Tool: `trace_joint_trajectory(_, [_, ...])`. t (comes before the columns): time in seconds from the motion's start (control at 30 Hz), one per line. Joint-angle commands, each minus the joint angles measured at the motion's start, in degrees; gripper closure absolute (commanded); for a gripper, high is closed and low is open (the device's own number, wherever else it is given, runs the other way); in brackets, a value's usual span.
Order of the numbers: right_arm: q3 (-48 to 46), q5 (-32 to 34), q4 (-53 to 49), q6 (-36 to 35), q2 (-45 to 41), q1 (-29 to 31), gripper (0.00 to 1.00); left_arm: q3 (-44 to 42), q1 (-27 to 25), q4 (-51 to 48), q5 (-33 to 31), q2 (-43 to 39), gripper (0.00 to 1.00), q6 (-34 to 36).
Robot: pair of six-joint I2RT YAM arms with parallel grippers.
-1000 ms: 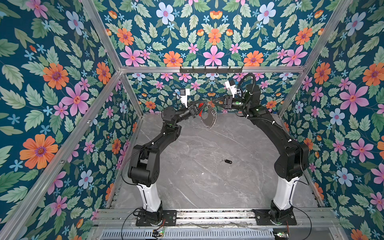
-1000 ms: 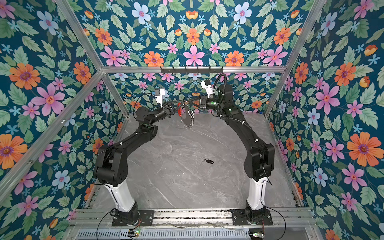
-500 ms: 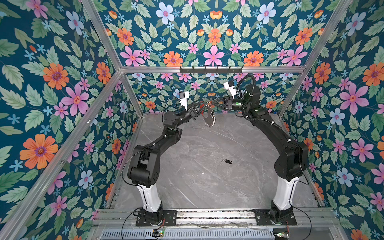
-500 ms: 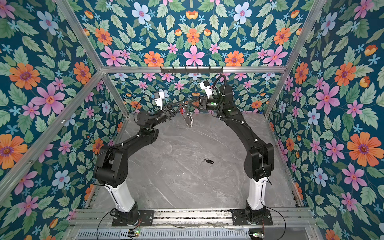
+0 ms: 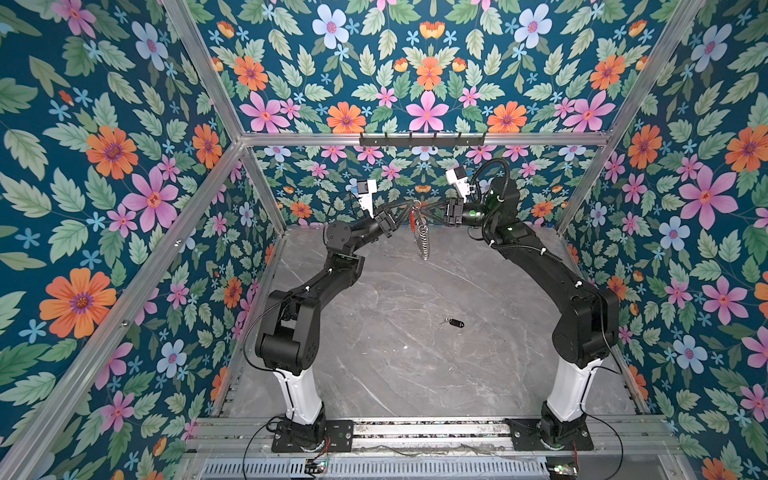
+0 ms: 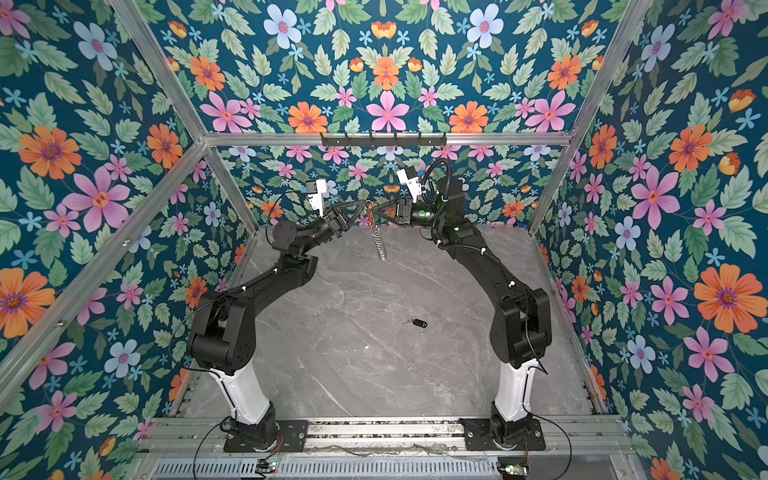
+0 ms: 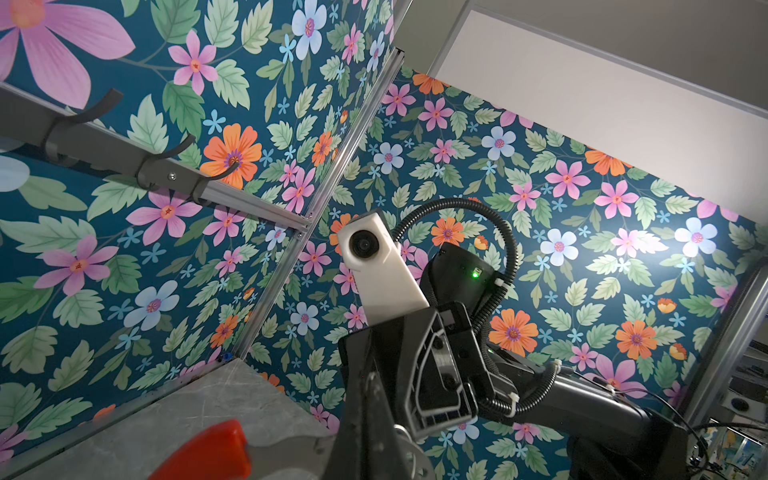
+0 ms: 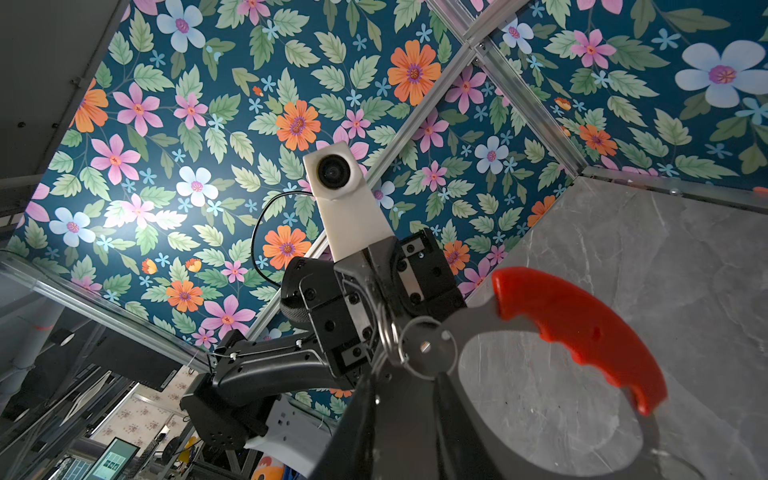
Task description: Put the keys on the keyring
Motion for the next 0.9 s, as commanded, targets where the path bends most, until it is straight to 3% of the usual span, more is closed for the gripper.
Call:
trace_joint_trajectory(0.0, [-0.83,1.31,2.52,-1.02,-1.19,0.12,0.72,-0.17,0.04,1.77,0.92,-0.89,1.00,0.09])
trace_joint_trajectory(0.7, [2.84,0.77,1.14,-0.86,1.24,0.65,0.81,-0.67,-0.20,1.73,0.95,-1.50,1.00,0.36])
trace_joint_trajectory(0.87, [3.79,1.08,0.70,-0.95,1.76,0.93,0.97,-0.38,-0.31,1.69,0.99,-1.21,1.00,0.23])
